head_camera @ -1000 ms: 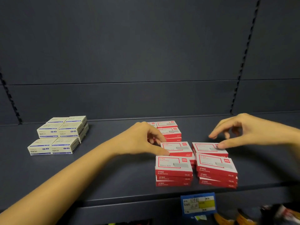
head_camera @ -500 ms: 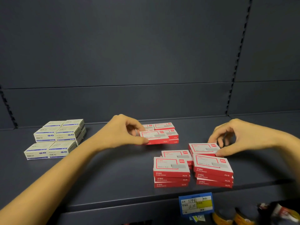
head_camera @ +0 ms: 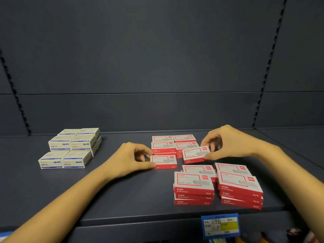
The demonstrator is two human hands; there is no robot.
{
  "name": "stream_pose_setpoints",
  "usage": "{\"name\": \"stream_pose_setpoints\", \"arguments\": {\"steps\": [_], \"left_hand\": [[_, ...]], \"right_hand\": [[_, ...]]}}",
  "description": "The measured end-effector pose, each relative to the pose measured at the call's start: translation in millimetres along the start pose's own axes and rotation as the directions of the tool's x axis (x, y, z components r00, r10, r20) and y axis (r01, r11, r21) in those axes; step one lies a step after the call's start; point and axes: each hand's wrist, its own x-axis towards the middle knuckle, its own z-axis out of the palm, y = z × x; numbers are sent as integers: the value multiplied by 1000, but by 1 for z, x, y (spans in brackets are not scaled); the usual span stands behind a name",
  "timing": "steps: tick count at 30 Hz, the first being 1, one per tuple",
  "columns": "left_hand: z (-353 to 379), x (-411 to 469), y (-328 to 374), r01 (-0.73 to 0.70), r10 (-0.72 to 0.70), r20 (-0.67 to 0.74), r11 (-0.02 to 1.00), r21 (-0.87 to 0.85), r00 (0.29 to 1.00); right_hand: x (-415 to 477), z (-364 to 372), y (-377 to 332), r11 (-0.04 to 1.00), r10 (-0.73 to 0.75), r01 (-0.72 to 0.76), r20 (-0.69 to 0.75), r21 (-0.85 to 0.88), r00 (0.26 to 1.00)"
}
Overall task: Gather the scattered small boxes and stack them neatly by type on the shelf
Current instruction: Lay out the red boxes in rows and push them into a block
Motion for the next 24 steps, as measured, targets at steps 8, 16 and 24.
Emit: {"name": "stream_pose_setpoints", "arguments": {"steps": [8, 16, 24], "left_hand": [[6, -3, -3, -55, 57, -68, 998, 40, 996], [5, -6, 14, -81, 85, -119, 996, 37, 989], [13, -28, 52, -216, 223, 114, 974, -76, 968]], "right_hand": [[5, 12, 6, 999, 45, -44, 39, -30, 998], [-26, -1, 2, 999, 20, -17, -73, 45, 997], [-93, -25, -7, 995, -29, 34, -53, 92, 998]]}}
